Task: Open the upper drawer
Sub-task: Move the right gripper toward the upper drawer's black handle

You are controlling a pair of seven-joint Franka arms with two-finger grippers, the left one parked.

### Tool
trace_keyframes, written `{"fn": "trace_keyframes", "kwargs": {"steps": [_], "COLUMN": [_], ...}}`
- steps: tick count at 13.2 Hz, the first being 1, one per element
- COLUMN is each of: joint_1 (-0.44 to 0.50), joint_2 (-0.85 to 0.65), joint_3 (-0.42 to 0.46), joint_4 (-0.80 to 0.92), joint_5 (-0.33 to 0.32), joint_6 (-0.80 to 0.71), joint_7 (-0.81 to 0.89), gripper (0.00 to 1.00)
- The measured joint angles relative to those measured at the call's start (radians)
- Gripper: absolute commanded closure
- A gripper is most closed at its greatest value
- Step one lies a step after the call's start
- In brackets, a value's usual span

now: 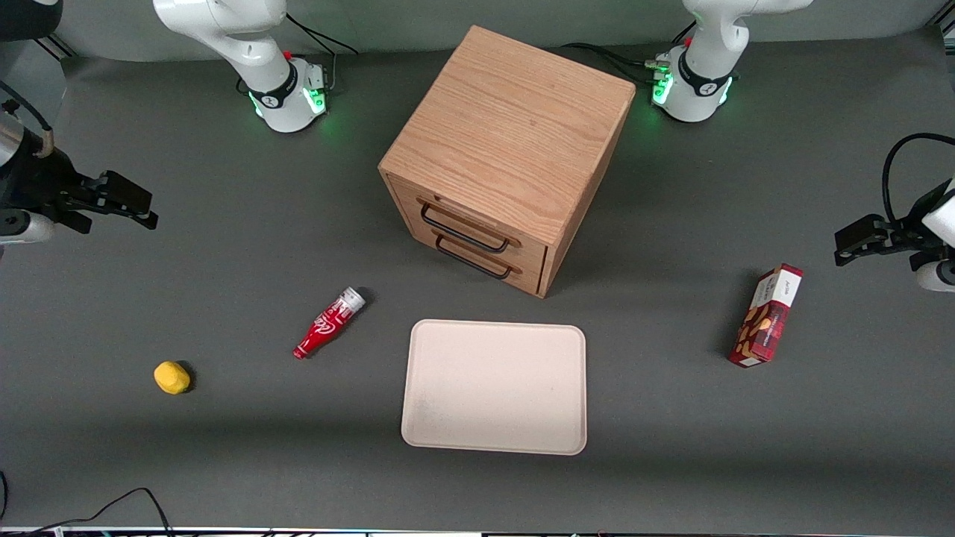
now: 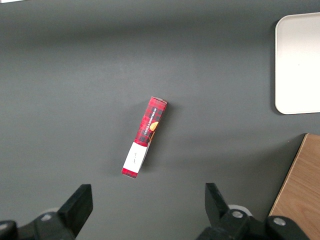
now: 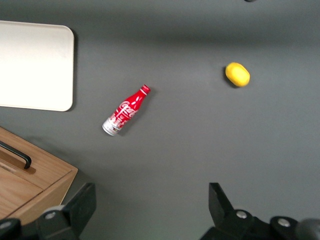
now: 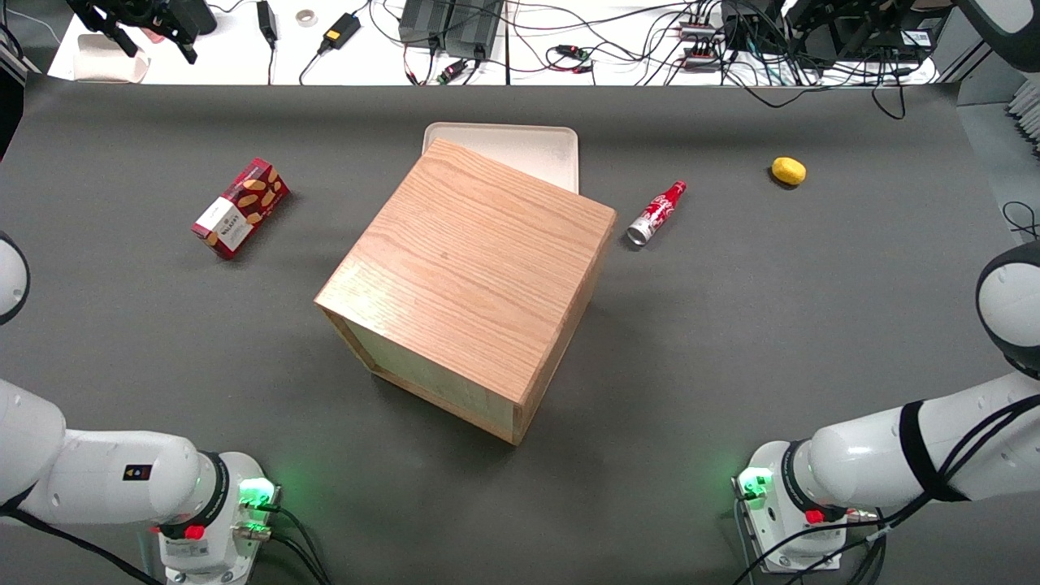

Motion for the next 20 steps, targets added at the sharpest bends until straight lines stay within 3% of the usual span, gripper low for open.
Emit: {"fn": "trace_keyframes", "kwargs": {"steps": [6,8,17,20], "joint_1": [0.006,0.012,0.026,0.029], "joint_2": [-0.004,-0.004,0.028,0.107], "joint_3": [0.015,0.04,0.369,0.481], "joint_4": [0.015,0.018,0.029,0.027], "joint_5": [0.001,0.007,0.019,0.021], "joint_6": [-0.084,-0.106,-0.117,-0.017], "joint_7": [-0.015,-0.114,-0.307,-0.321], "gripper": [0.0,0.0,0.0,0.0]}}
